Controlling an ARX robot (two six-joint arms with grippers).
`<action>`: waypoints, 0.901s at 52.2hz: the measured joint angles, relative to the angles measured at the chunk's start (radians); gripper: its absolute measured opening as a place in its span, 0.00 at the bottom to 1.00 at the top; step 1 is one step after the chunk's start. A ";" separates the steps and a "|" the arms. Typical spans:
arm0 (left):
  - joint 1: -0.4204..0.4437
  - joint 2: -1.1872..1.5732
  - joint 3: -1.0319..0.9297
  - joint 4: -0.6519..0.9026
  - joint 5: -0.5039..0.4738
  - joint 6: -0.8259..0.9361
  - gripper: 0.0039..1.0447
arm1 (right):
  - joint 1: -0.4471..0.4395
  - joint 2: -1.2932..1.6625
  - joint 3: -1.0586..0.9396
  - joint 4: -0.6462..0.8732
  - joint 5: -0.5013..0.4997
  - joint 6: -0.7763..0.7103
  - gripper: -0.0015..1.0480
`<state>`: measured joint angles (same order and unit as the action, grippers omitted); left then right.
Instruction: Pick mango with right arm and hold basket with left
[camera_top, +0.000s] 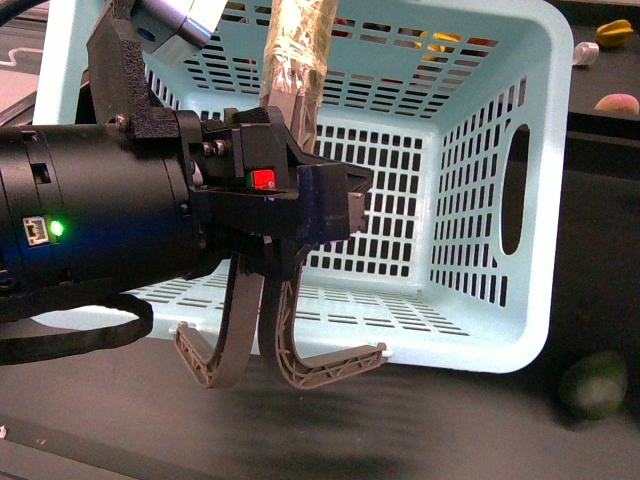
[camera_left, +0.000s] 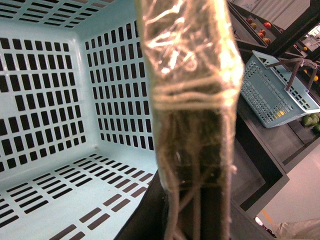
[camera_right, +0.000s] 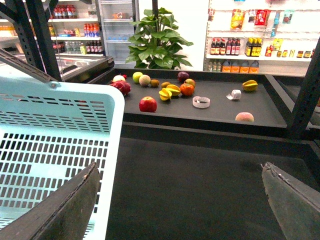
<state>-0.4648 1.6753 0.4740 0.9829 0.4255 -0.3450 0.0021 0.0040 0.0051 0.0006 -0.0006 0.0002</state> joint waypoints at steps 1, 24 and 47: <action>0.000 0.000 0.001 0.000 -0.003 -0.001 0.09 | 0.000 0.000 0.000 0.000 0.000 0.000 0.92; -0.001 0.000 0.002 0.007 -0.018 -0.003 0.09 | 0.000 0.000 0.000 0.000 0.000 0.000 0.92; -0.001 0.000 0.002 0.007 -0.018 -0.003 0.09 | 0.000 0.000 0.000 0.000 0.000 0.000 0.92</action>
<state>-0.4660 1.6753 0.4755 0.9901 0.4076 -0.3481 0.0021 0.0040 0.0051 0.0006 -0.0006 0.0002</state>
